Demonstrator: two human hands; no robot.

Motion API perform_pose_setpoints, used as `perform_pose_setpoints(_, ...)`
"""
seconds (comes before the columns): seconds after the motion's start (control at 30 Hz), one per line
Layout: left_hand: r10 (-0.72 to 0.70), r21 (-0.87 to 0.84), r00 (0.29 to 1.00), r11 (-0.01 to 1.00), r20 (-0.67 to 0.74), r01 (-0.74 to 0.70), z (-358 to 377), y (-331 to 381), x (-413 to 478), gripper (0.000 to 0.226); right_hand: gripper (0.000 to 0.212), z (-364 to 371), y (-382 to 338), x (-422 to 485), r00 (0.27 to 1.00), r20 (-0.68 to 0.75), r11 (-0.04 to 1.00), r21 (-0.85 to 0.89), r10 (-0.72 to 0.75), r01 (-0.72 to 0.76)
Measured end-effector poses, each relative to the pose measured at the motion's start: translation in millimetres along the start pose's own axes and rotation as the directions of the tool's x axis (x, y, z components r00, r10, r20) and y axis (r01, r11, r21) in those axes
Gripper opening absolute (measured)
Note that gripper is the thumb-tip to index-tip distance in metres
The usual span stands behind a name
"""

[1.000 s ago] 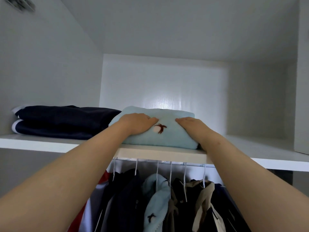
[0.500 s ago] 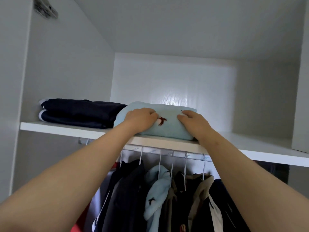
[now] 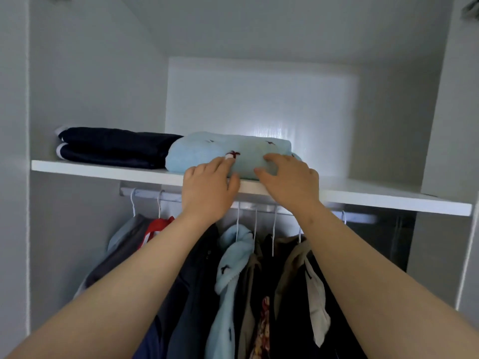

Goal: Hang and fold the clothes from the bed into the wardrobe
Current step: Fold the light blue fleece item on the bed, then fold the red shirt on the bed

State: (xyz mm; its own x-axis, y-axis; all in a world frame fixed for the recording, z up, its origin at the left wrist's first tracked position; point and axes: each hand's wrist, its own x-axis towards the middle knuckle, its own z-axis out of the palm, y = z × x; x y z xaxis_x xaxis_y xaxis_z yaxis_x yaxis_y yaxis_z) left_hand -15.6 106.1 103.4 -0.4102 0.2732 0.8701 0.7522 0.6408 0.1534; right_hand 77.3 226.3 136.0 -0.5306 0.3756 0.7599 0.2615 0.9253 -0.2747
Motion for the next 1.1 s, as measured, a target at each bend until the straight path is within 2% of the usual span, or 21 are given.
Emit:
perform_pose_setpoints(0.13, 0.064, -0.002, 0.997, 0.998, 0.041, -0.064, -9.7, -1.8, -14.6, 0.04, 0.051, 8.5, 3.8, -35.7, 0.999, -0.011, 0.998, -0.061, -0.03, 0.029)
perform_pose_setpoints(0.23, 0.065, -0.181, 0.996, 0.982, 0.06, -0.054, -16.8, 0.4, -26.2, 0.04, 0.049, 1.1, 6.2, -52.1, 0.999, 0.041, 1.0, 0.004, -0.001, 0.001)
perform_pose_setpoints(0.3, 0.059, -0.428, 0.995, 0.903, 0.077, -0.021, -28.1, 2.1, -35.7, 0.041, 0.048, -7.9, 2.2, -65.3, 0.997, 0.047, 0.991, 0.113, 0.061, -0.067)
perform_pose_setpoints(0.37, 0.04, -0.592, 0.993, 0.805, 0.107, 0.031, -36.2, 3.0, -47.5, 0.042, 0.049, -15.1, -3.5, -81.2, 0.995, 0.038, 0.969, 0.226, 0.097, -0.103)
perform_pose_setpoints(0.43, 0.067, -0.65, 0.985, 0.758, 0.159, 0.054, -43.2, 3.9, -63.0, 0.043, 0.048, -18.8, -10.8, -106.9, 0.981, 0.039, 0.932, 0.306, 0.192, -0.195)
perform_pose_setpoints(0.6, 0.116, -0.729, 0.939, 0.663, 0.325, 0.17, -45.1, 5.8, -127.1, 0.04, 0.043, -17.1, -29.3, -193.8, 0.905, 0.088, 0.861, 0.283, 0.416, -0.424)
perform_pose_setpoints(0.67, 0.161, -0.753, 0.894, 0.613, 0.418, 0.242, -43.5, 7.3, -158.5, 0.038, 0.043, -15.9, -35.7, -229.9, 0.843, 0.078, 0.793, 0.302, 0.532, -0.528)
perform_pose_setpoints(0.7, 0.22, -0.762, 0.851, 0.586, 0.477, 0.276, -44.3, 11.6, -181.5, 0.036, 0.046, -18.7, -39.5, -257.9, 0.789, 0.067, 0.745, 0.289, 0.611, -0.601)
perform_pose_setpoints(0.8, 0.317, -0.773, 0.762, 0.528, 0.565, 0.353, -44.9, 21.6, -231.2, 0.032, 0.048, -26.2, -45.6, -318.0, 0.688, 0.087, 0.654, 0.243, 0.721, -0.716)
perform_pose_setpoints(0.87, 0.427, -0.77, 0.666, 0.517, 0.611, 0.375, -56.6, 35.0, -267.6, 0.031, 0.046, -38.3, -53.4, -367.8, 0.584, 0.069, 0.561, 0.21, 0.809, -0.801)
perform_pose_setpoints(1.0, 0.642, -0.776, 0.439, 0.484, 0.629, 0.403, -101.4, 70.6, -343.7, 0.031, 0.045, -75.9, -78.5, -475.9, 0.3, -0.049, 0.304, 0.201, 0.953, -0.931)
perform_pose_setpoints(1.1, 0.747, -0.782, 0.295, 0.455, 0.596, 0.427, -139.4, 90.6, -395.7, 0.03, 0.044, -105.7, -108.9, -545.7, 0.104, -0.128, 0.136, 0.274, 0.986, -0.952)
